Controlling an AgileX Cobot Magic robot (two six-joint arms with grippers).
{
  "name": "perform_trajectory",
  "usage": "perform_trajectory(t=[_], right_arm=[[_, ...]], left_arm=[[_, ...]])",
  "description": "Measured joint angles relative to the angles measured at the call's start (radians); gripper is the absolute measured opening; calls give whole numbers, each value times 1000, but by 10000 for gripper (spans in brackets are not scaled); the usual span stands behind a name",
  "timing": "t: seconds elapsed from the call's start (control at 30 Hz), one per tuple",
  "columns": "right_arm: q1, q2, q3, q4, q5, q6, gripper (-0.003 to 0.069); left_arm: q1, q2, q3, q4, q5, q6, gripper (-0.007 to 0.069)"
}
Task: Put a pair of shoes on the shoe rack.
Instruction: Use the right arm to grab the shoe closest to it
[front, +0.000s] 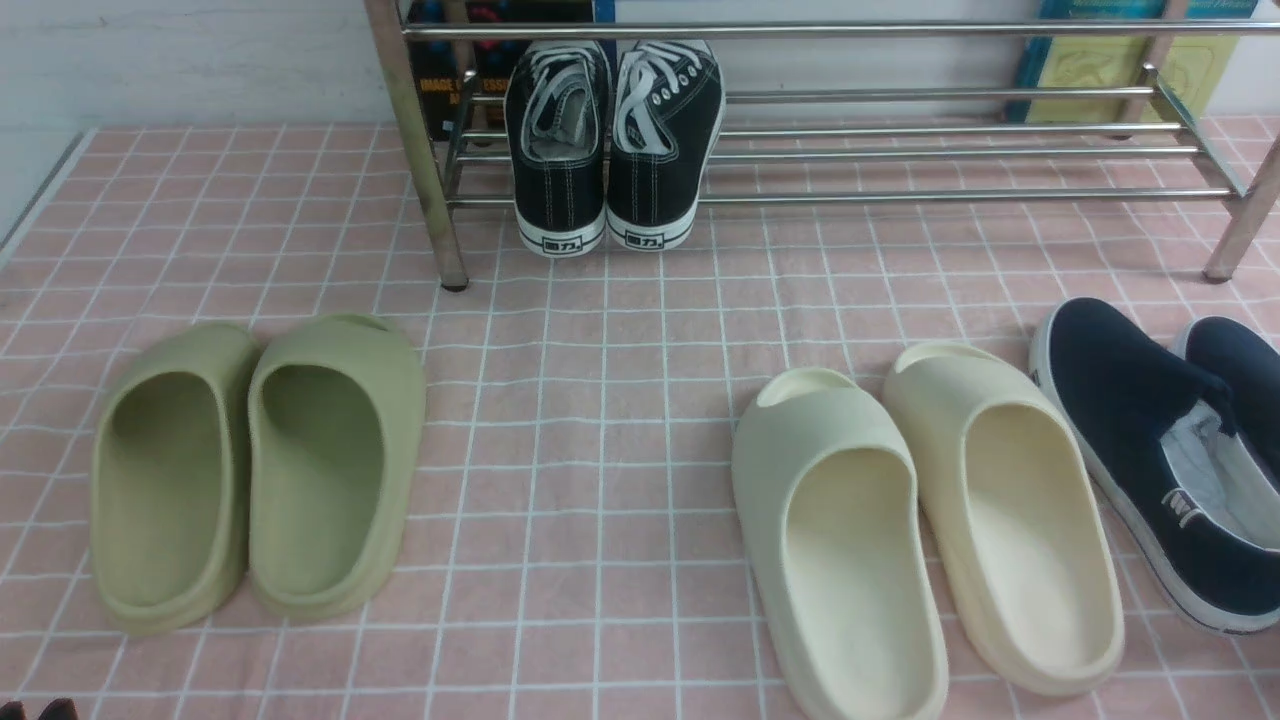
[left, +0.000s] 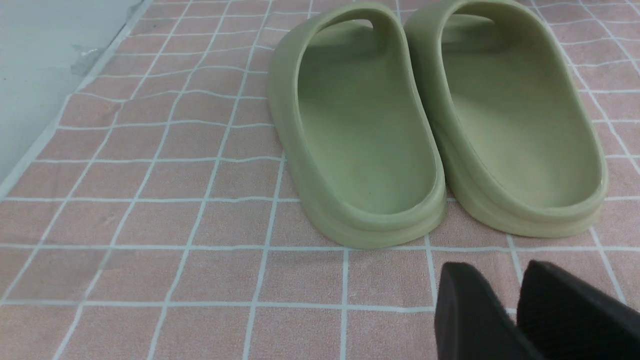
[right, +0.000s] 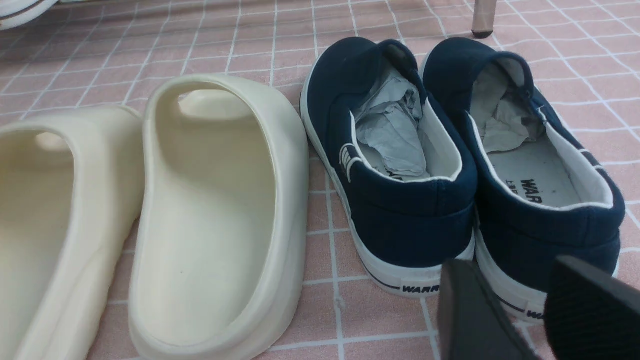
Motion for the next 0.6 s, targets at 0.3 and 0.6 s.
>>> perform_trajectory(t=[0.3,0.6], right_arm=[[0,0,0,0,0,0,240],[0,0,0,0,0,0,240]], left_arm=[[0,0,0,0,0,0,194],[0,0,0,0,0,0,202]])
